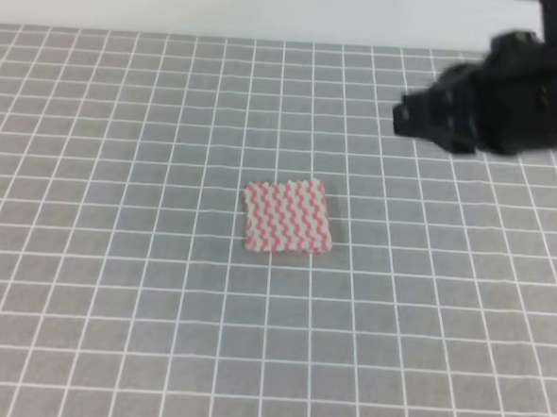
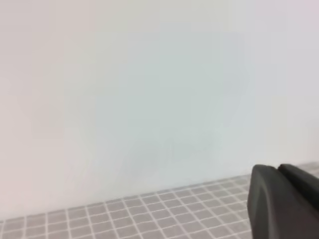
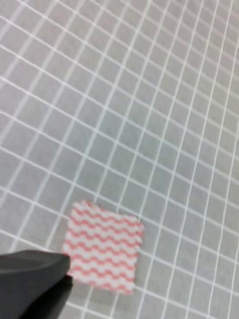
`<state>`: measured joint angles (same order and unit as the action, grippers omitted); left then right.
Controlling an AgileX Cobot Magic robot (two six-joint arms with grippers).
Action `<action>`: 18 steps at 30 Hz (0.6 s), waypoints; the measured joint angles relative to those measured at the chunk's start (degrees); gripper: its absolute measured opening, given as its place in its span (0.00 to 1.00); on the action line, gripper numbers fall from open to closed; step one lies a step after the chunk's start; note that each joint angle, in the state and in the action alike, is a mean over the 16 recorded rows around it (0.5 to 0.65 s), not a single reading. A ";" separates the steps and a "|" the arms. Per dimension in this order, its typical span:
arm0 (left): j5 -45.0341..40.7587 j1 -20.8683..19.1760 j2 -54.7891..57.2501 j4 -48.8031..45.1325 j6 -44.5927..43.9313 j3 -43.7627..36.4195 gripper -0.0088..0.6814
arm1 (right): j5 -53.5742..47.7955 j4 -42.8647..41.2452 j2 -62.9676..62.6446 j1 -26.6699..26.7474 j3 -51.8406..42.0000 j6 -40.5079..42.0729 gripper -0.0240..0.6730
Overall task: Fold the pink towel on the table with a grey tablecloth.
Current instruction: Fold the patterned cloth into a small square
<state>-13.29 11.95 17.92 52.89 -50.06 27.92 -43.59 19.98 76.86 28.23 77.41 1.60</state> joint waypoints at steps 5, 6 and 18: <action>-0.61 0.00 -5.72 -1.11 1.88 -5.26 0.01 | 4.02 0.16 -9.88 1.02 -8.69 -0.18 0.01; -0.70 0.00 -6.04 -1.17 2.27 -6.20 0.01 | 4.86 0.03 -12.01 1.17 -10.48 -0.19 0.01; 5.22 0.00 -3.28 1.32 3.11 -18.86 0.01 | 21.63 -1.32 -40.96 1.55 -36.24 1.53 0.01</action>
<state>-8.07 11.95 14.64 54.21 -46.96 9.06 -21.96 18.66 35.90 29.78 41.16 3.13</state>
